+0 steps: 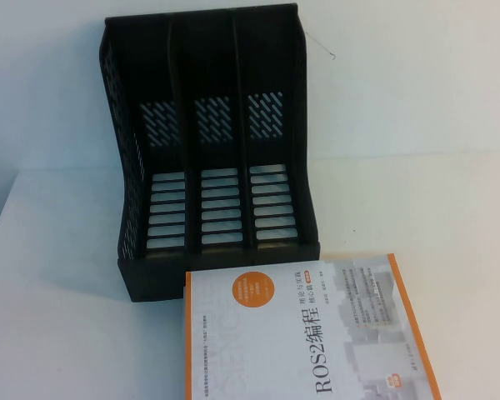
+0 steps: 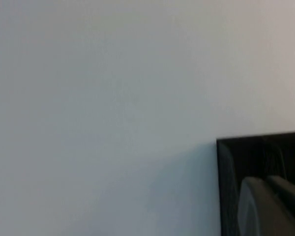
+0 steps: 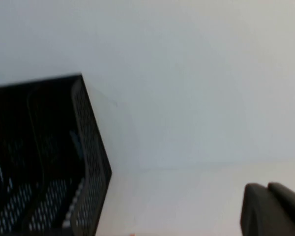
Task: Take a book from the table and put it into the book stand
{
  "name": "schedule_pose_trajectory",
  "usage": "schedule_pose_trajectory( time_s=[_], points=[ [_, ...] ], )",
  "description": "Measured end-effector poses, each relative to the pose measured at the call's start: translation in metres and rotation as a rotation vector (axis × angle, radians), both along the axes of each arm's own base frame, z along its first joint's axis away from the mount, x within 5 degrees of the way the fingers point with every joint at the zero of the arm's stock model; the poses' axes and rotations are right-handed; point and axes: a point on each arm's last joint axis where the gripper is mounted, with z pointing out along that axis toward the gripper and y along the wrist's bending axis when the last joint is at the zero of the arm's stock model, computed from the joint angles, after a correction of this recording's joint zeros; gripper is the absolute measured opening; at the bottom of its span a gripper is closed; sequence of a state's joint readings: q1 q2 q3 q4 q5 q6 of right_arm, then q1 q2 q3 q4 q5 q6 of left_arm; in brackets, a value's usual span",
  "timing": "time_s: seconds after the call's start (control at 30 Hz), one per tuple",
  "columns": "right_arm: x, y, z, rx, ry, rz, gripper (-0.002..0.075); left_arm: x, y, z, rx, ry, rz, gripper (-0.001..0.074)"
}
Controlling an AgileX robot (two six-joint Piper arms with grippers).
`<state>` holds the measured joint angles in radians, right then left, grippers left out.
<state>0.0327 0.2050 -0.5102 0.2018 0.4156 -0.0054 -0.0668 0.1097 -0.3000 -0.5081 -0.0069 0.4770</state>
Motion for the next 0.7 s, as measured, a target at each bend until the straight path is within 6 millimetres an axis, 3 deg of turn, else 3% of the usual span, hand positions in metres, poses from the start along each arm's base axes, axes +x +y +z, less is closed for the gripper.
schedule_pose_trajectory(
  time_s=[0.13,0.27,0.47,0.7],
  points=[
    [0.023,0.003,0.002,-0.049,0.247,0.038,-0.0001,0.019,-0.006,-0.017,-0.091,0.205,-0.067,-0.0003],
    [0.048,0.006,-0.007,-0.116,0.423,0.083,-0.0001,0.042,-0.019,-0.015,-0.168,0.487,-0.182,-0.0003],
    [0.081,0.008,-0.022,-0.122,0.555,0.106,-0.0001,0.077,-0.036,0.001,-0.104,0.839,-0.333,-0.0003],
    [0.112,0.012,-0.049,-0.132,0.772,0.159,-0.0001,0.108,-0.047,-0.019,-0.028,1.200,-0.474,-0.0003]
  ],
)
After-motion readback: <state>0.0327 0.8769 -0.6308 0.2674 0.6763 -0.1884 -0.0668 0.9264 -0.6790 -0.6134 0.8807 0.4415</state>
